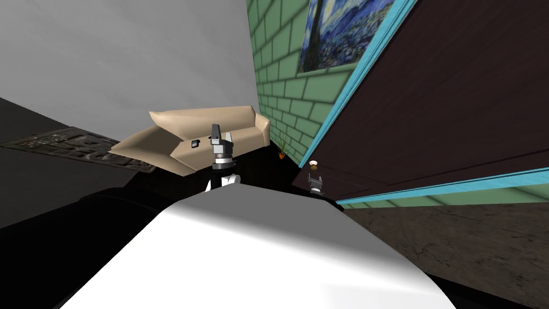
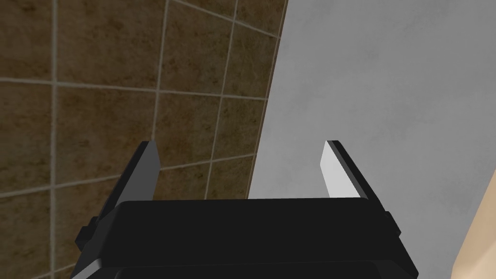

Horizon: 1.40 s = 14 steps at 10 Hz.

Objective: Pull the door open

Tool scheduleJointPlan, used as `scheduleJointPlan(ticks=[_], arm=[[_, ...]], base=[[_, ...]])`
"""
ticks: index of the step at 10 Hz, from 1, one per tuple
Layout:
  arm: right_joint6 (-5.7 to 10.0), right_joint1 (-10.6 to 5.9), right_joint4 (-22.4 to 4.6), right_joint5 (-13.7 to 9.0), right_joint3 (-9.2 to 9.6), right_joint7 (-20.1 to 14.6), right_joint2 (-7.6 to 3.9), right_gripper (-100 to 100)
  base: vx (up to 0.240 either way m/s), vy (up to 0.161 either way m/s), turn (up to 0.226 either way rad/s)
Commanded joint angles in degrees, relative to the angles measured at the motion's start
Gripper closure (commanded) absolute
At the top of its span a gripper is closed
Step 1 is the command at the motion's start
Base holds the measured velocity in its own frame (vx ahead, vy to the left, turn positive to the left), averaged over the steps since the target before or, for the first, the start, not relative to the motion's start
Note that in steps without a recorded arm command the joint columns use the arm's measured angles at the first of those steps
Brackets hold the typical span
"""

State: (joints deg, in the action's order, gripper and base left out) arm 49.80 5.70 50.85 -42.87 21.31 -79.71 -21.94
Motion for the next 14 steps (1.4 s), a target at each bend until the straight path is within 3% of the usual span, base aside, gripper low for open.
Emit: scheduleJointPlan(ticks=[1,3,5,6,11,12,14], arm=[[0.76,0.03,-1.3,-0.5,-0.9,-1.4,-0.9,-100],[1.68,0.3,-2.8,-1.1,-1.9,-3.1,-2.07,-100],[1.28,0.45,-2.1,-1.1,-1.89,-2.8,-2.1,-100],[1.28,0.45,-2.1,-1.1,-1.89,-2.8,-2.1,100],[1.28,0.45,-2.1,-1.1,-1.89,-2.8,-2.1,100],[2.9,2.14,-1.8,-0.2,-0.18,-4.6,-3.65,100],[4.64,3.6,-1.2,0.7,1.46,-6.2,-5.05,100]], base=[[0.238,-0.009,0.138],[0.277,-0.017,0.176],[0.108,-0.015,0.031],[0.004,-0.006,-0.017],[-0.014,-0.001,0.002],[-0.051,0.002,0.032],[-0.102,-0.015,0.013]])
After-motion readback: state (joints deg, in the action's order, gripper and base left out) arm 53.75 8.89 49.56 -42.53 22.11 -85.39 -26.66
